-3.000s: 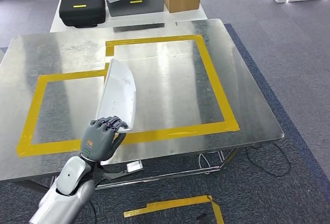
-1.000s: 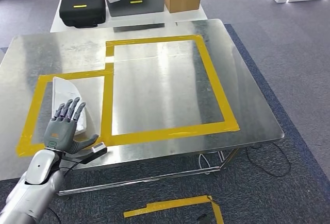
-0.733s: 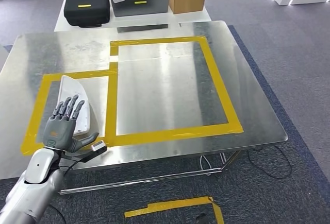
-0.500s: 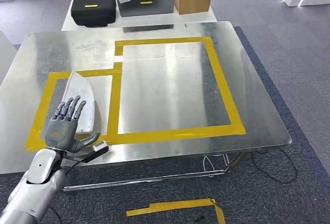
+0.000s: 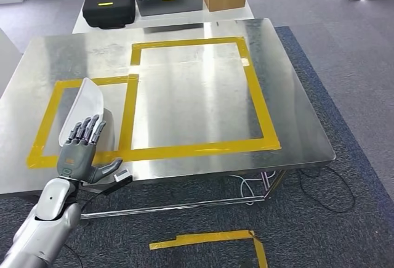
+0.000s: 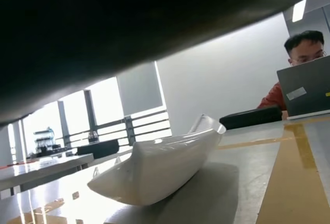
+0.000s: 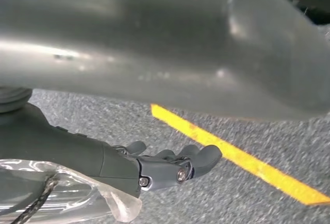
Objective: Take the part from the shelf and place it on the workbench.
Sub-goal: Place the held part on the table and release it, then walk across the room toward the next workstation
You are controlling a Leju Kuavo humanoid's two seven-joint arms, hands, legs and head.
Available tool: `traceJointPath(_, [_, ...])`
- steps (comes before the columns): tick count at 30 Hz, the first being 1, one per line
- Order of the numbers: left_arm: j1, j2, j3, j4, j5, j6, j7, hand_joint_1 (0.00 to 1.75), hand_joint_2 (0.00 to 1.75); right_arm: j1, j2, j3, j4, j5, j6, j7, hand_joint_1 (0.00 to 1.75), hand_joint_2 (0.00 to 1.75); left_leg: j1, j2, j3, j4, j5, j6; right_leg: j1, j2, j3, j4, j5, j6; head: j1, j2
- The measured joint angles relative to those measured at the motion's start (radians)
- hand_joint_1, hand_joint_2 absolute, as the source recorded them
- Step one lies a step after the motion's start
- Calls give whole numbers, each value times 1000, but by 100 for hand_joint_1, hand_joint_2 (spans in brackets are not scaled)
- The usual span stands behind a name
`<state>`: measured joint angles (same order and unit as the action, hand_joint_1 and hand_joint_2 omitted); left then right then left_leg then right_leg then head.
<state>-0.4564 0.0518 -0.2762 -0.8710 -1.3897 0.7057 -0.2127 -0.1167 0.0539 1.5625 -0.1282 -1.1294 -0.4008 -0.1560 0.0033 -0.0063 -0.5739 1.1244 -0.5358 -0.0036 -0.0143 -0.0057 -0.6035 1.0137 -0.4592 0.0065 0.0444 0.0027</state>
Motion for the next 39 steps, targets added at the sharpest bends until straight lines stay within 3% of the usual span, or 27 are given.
traceJointPath(2, [-2, -1, 0, 0, 2, 0, 1, 0, 0, -1, 0, 0, 0, 3, 1, 3, 0, 0, -5, 1, 63, -107, 18, 10, 2, -1, -7, -1, 12, 6, 1, 0])
traceJointPath(5, [-2, -2, 0, 0, 3, 0, 1, 0, 0, 0, 0, 0, 0, 6, 1, 4, 0, 0, -9, 1, 69, -137, 31, 21, 0, -1, -13, -6, 29, 25, 1, 0])
traceJointPath(6, [-2, -2, 0, 0, 3, 0, 1, 0, 0, 1, 0, 0, 0, 6, 1, 5, 0, 0, -7, 3, 64, -143, 41, 27, 0, 0, -20, 0, 18, 30, 1, 0])
traceJointPath(8, [-3, -4, 0, 0, 4, 0, 1, 0, 0, 1, 0, 0, 0, 6, 1, 6, 0, 0, -3, 6, 47, -152, 65, 39, 0, 2, -48, 65, -49, 37, 4, 0])
traceJointPath(10, [-1, -6, 0, 0, 6, 0, 1, 0, 0, 1, -2, 0, 0, 7, 2, 8, 0, 0, -4, 6, 19, -151, 85, 46, 0, 4, -85, 191, -135, 42, 5, 0])
traceJointPath(11, [1, -6, 0, 0, 8, 0, 1, 0, 0, 1, -2, 0, 0, 8, 2, 9, 0, 0, -5, 6, 5, -149, 95, 45, 0, 4, -94, 241, -156, 44, 5, 0])
traceJointPath(12, [3, -6, 0, 0, 9, 0, 1, 0, 0, 1, -3, 0, 0, 9, 2, 11, 0, 0, -5, 6, -9, -147, 104, 44, 0, 4, -89, 262, -156, 46, 5, 0])
traceJointPath(13, [5, -6, 0, 0, 9, 0, 1, 0, 0, 1, -4, 0, 0, 11, 2, 14, 0, 0, -5, 6, -23, -143, 112, 42, 0, 4, -66, 247, -139, 47, 5, 0])
traceJointPath(15, [7, -6, 0, 1, 13, 0, 2, 0, 0, -1, -5, 0, 0, 14, 4, 20, 0, 0, -4, 6, -49, -133, 126, 34, -2, 4, 23, 126, -94, 47, 5, 0])
traceJointPath(17, [7, -5, 0, 1, 17, 0, 3, 0, 0, -3, -6, 0, 0, 19, 8, 26, 0, 0, -5, 5, -68, -122, 138, 24, 0, 8, 103, 8, -84, 41, 5, 0])
traceJointPath(18, [8, -5, 0, 1, 19, 0, 4, 0, 0, -3, -6, 0, 0, 22, 10, 30, 0, 0, -6, 4, -74, -118, 145, 18, 1, 10, 115, -18, -88, 37, 5, 0])
traceJointPath(20, [11, -4, 0, 2, 21, 0, 6, 0, 0, -2, -6, 0, 0, 27, 13, 36, 0, 0, -6, 3, -79, -118, 159, 6, 3, 9, 105, -22, -80, 23, 6, 0])
traceJointPath(21, [13, -3, 0, 2, 22, 0, 7, 0, 0, -2, -7, 0, 0, 29, 14, 40, 0, 0, -4, 3, -83, -113, 152, 0, 2, 6, 99, -23, -72, 14, 6, 0])
traceJointPath(22, [15, -2, 0, 3, 22, 0, 8, 0, 0, -2, -9, 0, 0, 31, 14, 43, 0, 0, -3, 3, -90, -96, 126, -6, 1, 3, 93, -24, -62, 3, 5, 0])
traceJointPath(23, [17, -1, 0, 4, 23, 0, 8, 0, 0, -3, -10, 0, 0, 33, 15, 45, 0, 0, -1, 3, -101, -59, 83, -11, -1, 1, 85, -26, -50, -6, 3, 0])
traceJointPath(25, [22, -1, 0, 7, 25, 0, 10, 0, 0, -3, -12, 0, 0, 40, 17, 52, 0, 0, 3, 3, -127, 64, -21, -20, 1, -1, 60, -24, -28, -13, 2, 0])
traceJointPath(26, [26, -1, 0, 9, 26, 0, 11, 0, 0, -2, -13, 0, 0, 43, 18, 55, 0, 0, 4, 4, -134, 122, -51, -23, 2, -1, 45, -23, -16, -13, 2, 0])
traceJointPath(27, [31, -1, 0, 12, 27, 0, 12, 0, 0, -1, -13, 0, 0, 47, 18, 59, 0, 0, 5, 4, -130, 158, -57, -24, 2, -2, 29, -21, -6, -12, 2, 0])
traceJointPath(28, [36, -1, 1, 15, 28, 0, 12, 0, 0, 0, -13, 0, 0, 51, 18, 62, 0, 0, 5, 4, -112, 160, -43, -24, 3, -2, 14, -19, 4, -11, 2, 0])
traceJointPath(29, [39, -1, 2, 19, 29, 0, 13, 0, 0, 0, -13, 0, 0, 54, 18, 65, 0, 0, 6, 4, -79, 129, -19, -21, 3, -3, -1, -17, 14, -9, 2, 0])
traceJointPath(31, [41, -1, 6, 27, 32, 0, 13, 0, 0, -1, -13, 0, 0, 61, 18, 70, 0, 0, 3, 4, 23, -4, 13, -11, 5, -3, -23, -13, 31, -3, 2, 0])
traceJointPath(33, [41, -2, 12, 35, 37, 0, 13, 0, 0, -2, -13, 0, 0, 65, 18, 73, 0, 0, -2, 4, 98, -120, 5, 1, 7, -4, -35, -11, 49, 6, 3, 0])
traceJointPath(34, [42, -2, 16, 41, 41, 0, 12, 0, 0, -1, -13, 0, 0, 66, 18, 74, 0, 0, -6, 3, 109, -145, 0, 7, 6, -5, -38, -13, 59, 11, 3, 0])
traceJointPath(36, [44, -5, 21, 66, 54, -1, 10, 0, 0, 0, -14, 0, 0, 67, 18, 75, 0, 0, -7, 5, 98, -154, 16, 19, 3, -5, -44, -16, 69, 23, 3, 0])
traceJointPath(37, [45, -8, 23, 85, 61, -2, 9, 0, 0, 1, -14, 0, 0, 67, 17, 76, 0, 0, -6, 8, 90, -157, 28, 27, 2, -3, -53, -4, 49, 28, 4, 0])
traceJointPath(39, [48, -12, 23, 122, 71, -2, 6, 0, 0, 2, -16, 0, 0, 67, 17, 77, 0, 0, -3, 11, 63, -161, 55, 40, 1, 2, -81, 76, -42, 34, 7, 0])
